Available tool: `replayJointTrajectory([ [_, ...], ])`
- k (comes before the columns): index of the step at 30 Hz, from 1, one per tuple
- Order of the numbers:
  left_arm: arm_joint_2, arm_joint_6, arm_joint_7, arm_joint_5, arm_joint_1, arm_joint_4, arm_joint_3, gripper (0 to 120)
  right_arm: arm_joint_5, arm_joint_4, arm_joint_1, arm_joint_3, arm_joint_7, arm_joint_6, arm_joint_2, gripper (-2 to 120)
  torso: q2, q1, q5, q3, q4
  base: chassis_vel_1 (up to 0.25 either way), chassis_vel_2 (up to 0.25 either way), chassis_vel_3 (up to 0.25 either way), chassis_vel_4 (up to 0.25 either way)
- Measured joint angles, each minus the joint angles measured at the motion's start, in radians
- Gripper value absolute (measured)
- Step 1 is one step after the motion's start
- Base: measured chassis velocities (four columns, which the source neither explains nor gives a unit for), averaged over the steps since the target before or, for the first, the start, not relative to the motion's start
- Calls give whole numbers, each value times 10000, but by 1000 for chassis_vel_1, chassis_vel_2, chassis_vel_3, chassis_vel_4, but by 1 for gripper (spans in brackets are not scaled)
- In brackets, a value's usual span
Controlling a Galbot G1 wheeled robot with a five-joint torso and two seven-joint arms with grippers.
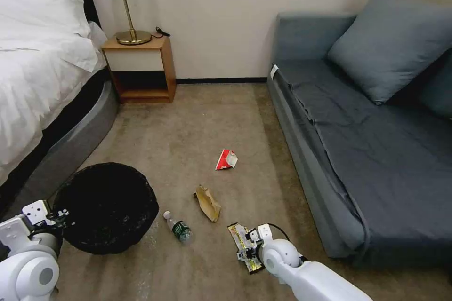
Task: Pick up the trash bin, then pick up the garbage on the floor and place it into the trash bin.
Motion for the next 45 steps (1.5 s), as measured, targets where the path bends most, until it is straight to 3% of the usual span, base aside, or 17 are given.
replayJointTrajectory([
  [8, 34, -8, 0, -7, 8, -20, -49, 3, -184, -252, 72, 16, -161, 146, 132, 99, 0, 0, 0, 0, 0, 0, 0, 0, 0],
  [14, 61, -33, -1, -9, 6, -11, -56, 3, -356, -492, 63, 73, -307, 280, 190, 77, 0, 0, 1, 0, 0, 0, 0, 0, 0],
  [27, 83, -80, -11, -6, 21, -18, -94, 3, -721, -847, -4, 142, -529, 581, 324, 76, 5, -1, -1, -3, 0, 0, 0, 0, 0],
  [33, 73, -100, -12, 10, 20, -1, -88, 3, -809, -907, -3, 138, -540, 627, 343, 70, 6, -1, -2, -4, -2, 0, 0, 0, 0],
  [37, 87, -107, -11, 25, 5, 6, -79, 3, -840, -913, -1, 132, -581, 650, 253, 59, 6, -1, -2, -4, -3, 0, 0, 0, 0],
  [45, 70, -124, -11, 83, -8, 6, -20, 3, -869, -829, -25, 119, -632, 697, 46, 55, 1, -1, 11, -1, 6, 0, 0, 0, 0],
])
